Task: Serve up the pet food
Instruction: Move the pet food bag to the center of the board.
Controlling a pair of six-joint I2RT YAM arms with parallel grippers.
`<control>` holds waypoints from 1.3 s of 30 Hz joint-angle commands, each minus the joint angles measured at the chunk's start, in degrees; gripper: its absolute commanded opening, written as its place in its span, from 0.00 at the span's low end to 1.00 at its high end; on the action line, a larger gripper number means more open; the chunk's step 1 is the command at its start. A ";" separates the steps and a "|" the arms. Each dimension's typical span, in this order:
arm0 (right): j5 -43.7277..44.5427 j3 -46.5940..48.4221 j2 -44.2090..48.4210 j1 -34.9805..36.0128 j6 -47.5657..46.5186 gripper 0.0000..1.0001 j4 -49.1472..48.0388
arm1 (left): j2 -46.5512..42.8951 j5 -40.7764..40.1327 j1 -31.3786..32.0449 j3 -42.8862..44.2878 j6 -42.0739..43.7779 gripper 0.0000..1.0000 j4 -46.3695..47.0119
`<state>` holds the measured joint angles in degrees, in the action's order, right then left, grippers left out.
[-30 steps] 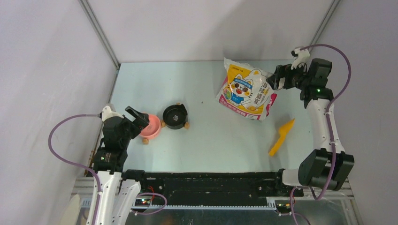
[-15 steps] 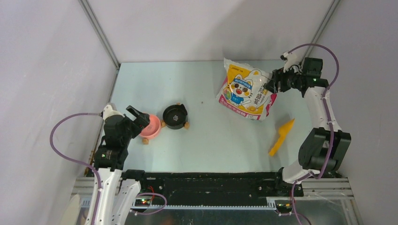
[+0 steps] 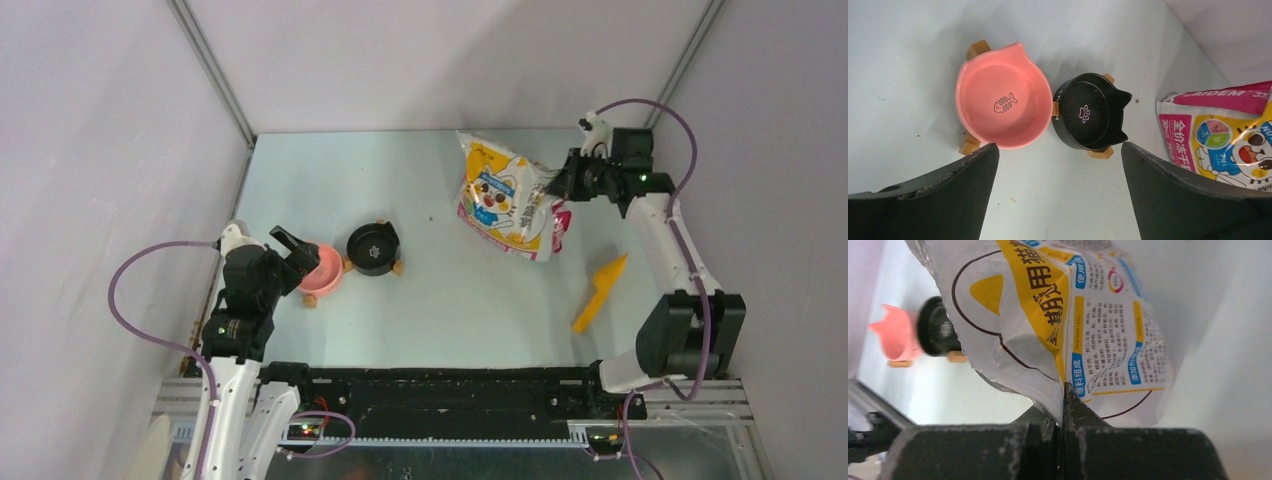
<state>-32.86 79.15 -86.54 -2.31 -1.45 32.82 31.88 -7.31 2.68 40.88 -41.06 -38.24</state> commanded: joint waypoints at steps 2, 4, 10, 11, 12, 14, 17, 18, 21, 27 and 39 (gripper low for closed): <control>-2.46 -7.42 13.76 12.88 20.17 0.00 -8.26 | -0.16 -0.71 0.19 -0.51 -0.19 0.99 1.14; 3.46 -10.83 20.87 17.24 25.02 0.00 -10.46 | -0.58 -0.66 0.22 -0.73 -0.43 1.00 1.26; 28.90 -17.94 32.57 34.19 40.73 0.00 -11.37 | -1.13 -0.37 0.20 -1.38 -0.83 0.99 1.87; 32.15 -19.40 33.72 36.27 43.24 0.00 -11.86 | -1.04 -0.32 0.21 -1.27 -0.81 0.99 1.57; 38.20 -20.05 35.68 40.13 45.23 0.00 -12.10 | -0.85 -0.22 0.18 -1.01 -0.79 0.99 1.36; 45.61 -22.40 37.66 45.74 47.25 0.00 -13.21 | -0.77 0.09 0.21 -0.80 -0.64 0.99 0.99; 55.02 -23.42 38.03 52.66 48.33 0.00 -15.38 | -1.03 0.86 0.22 -0.88 -0.48 1.00 1.25; 56.60 -23.45 37.81 55.72 48.09 0.00 -15.96 | -1.14 1.28 0.16 -0.95 -0.33 1.00 1.29; 63.73 -23.45 36.75 61.20 46.13 0.02 -17.18 | -0.57 2.75 0.21 -0.94 -0.01 0.99 1.85; 63.82 -23.52 37.02 62.50 39.03 0.25 -18.15 | 2.92 15.35 0.21 -0.90 0.94 0.99 6.95; 50.56 -21.33 42.58 48.72 30.12 0.99 -12.17 | 16.42 18.49 17.32 8.04 -1.08 0.99 21.03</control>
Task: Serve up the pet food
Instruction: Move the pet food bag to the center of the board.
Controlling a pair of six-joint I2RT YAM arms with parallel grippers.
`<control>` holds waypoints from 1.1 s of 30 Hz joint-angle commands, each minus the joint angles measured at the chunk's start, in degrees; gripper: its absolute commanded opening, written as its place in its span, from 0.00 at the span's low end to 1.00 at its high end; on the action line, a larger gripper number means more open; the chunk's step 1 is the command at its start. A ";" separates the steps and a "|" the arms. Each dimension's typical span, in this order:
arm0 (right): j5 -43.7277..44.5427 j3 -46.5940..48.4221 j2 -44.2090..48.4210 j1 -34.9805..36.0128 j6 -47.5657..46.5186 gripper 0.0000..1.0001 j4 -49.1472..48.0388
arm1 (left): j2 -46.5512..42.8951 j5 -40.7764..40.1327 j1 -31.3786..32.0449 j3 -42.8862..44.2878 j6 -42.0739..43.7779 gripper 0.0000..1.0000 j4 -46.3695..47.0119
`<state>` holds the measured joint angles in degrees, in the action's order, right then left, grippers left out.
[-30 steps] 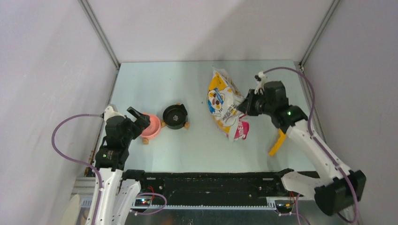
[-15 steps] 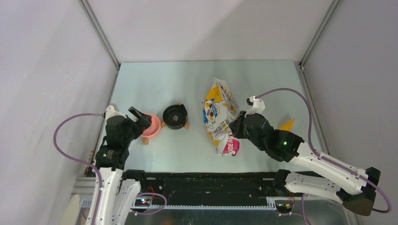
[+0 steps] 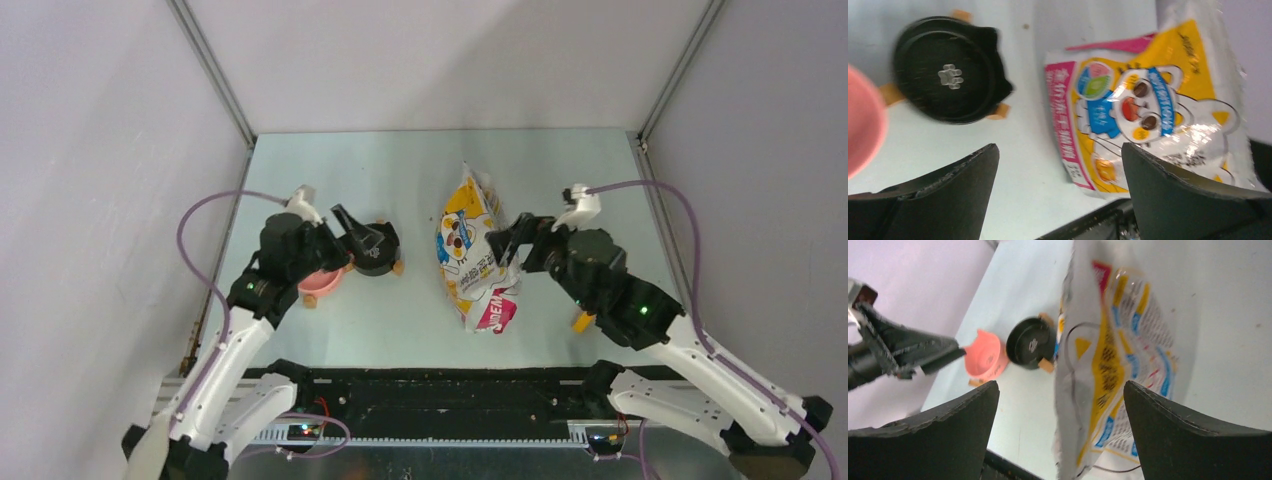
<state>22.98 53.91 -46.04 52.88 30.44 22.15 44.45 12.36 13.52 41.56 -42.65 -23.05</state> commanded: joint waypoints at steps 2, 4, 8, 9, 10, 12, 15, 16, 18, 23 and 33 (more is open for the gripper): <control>-8.77 5.34 1.76 -11.83 -1.45 0.99 0.45 | 7.39 -0.71 9.01 9.93 0.77 0.99 7.08; -13.34 7.20 0.44 -16.97 -1.48 0.99 2.89 | 10.97 0.60 11.36 11.79 0.78 0.99 8.70; -25.39 10.36 -3.27 -23.69 -4.43 0.97 6.56 | 17.16 3.24 15.85 14.29 1.66 0.99 12.06; -28.18 10.74 -4.61 -24.51 -5.63 0.97 7.10 | 19.27 3.67 17.11 15.36 1.98 0.99 12.37; -29.55 11.65 -5.91 -24.72 -6.08 0.96 7.97 | 20.24 3.92 17.79 15.90 2.71 0.99 12.49; -30.81 12.67 -7.51 -25.04 -7.26 0.95 9.16 | 23.17 4.87 19.90 17.54 4.17 0.99 12.50; -32.21 13.19 -8.66 -25.19 -8.40 0.93 10.11 | 27.30 4.78 22.71 19.66 6.32 0.99 11.59; -32.19 13.26 -8.92 -25.24 -8.34 0.92 10.59 | 28.66 4.52 23.01 19.99 6.65 0.99 10.82; -31.64 13.25 -9.12 -25.41 -8.23 0.90 11.50 | 30.37 3.54 23.73 20.56 7.22 0.99 10.39; -30.56 13.33 -9.80 -25.54 -8.04 0.84 14.40 | 33.87 5.39 24.17 21.05 7.69 0.99 10.76; -32.56 14.11 -12.45 -25.61 -8.64 0.73 17.82 | 34.94 6.09 24.35 20.23 8.97 0.99 10.85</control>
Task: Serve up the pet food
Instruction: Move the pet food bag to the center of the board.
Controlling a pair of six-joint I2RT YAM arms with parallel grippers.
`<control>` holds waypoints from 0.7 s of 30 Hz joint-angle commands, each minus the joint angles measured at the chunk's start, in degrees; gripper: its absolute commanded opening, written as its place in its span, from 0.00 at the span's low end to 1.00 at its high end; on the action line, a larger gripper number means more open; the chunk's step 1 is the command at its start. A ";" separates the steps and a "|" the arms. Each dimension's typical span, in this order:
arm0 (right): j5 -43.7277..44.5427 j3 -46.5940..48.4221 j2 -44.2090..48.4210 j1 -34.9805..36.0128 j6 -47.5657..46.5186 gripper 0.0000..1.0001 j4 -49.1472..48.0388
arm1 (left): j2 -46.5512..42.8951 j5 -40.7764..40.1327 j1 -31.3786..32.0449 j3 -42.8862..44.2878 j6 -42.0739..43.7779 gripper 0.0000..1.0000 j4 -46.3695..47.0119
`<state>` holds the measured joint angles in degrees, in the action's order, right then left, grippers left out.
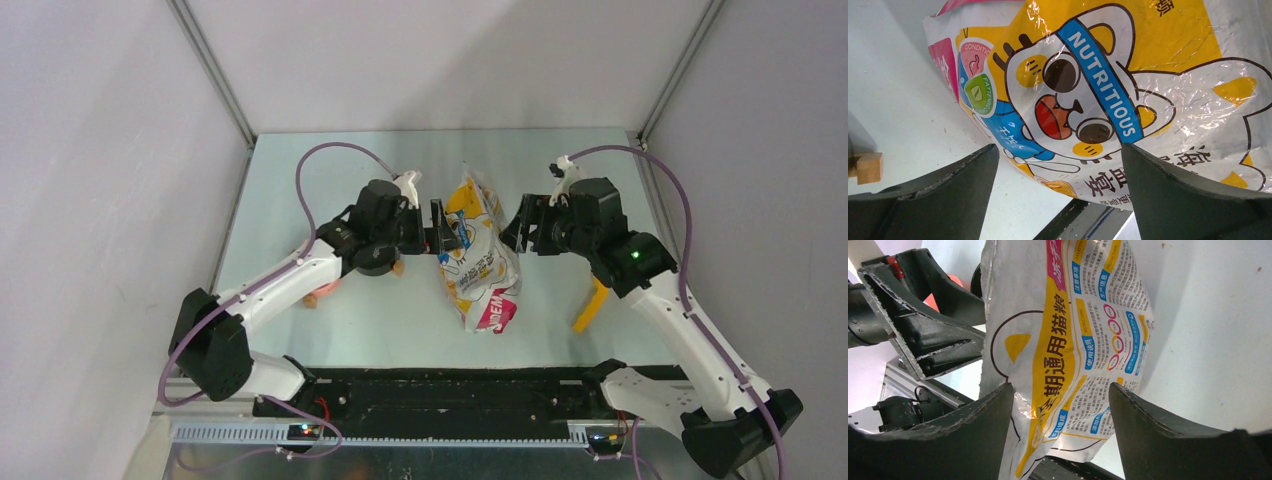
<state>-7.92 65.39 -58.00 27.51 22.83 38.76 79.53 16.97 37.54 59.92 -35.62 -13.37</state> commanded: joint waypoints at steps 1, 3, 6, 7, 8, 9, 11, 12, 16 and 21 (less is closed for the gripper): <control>-2.47 2.64 -0.57 -0.08 -1.08 0.73 1.04 | -0.05 1.73 0.38 1.78 1.94 0.99 1.31; -3.55 2.69 -0.42 0.10 -1.26 0.72 0.37 | 0.26 2.28 0.46 1.64 1.95 0.99 1.78; -5.55 3.05 0.41 0.69 -1.69 0.72 -1.17 | 0.74 3.01 0.57 1.54 2.00 0.99 2.00; -6.59 3.36 0.82 0.79 -1.75 0.72 -1.42 | 0.96 3.12 0.64 1.48 2.03 1.00 2.01; -6.89 3.48 1.65 0.79 -1.65 0.72 -2.20 | 1.10 3.14 0.62 1.45 2.08 0.99 2.07; -6.69 3.58 2.18 0.84 -1.19 0.72 -2.64 | 1.32 3.15 0.72 1.37 2.12 0.99 2.06; -5.19 3.63 3.64 0.81 -0.04 0.73 -4.38 | 1.74 3.11 0.77 1.12 2.13 0.99 2.02; -4.36 3.62 4.37 0.84 0.25 0.73 -4.65 | 2.09 3.12 0.82 1.06 2.13 0.99 1.94; -4.00 3.65 4.67 0.87 0.53 0.73 -4.81 | 2.95 3.11 0.82 0.96 2.13 0.99 1.66; -3.66 3.66 2.54 0.88 0.08 0.72 -3.06 | 4.05 3.24 0.91 1.25 2.45 0.99 0.70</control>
<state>-11.46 67.11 -53.89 28.14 22.85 36.14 82.78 18.92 37.93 59.92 -34.87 -12.95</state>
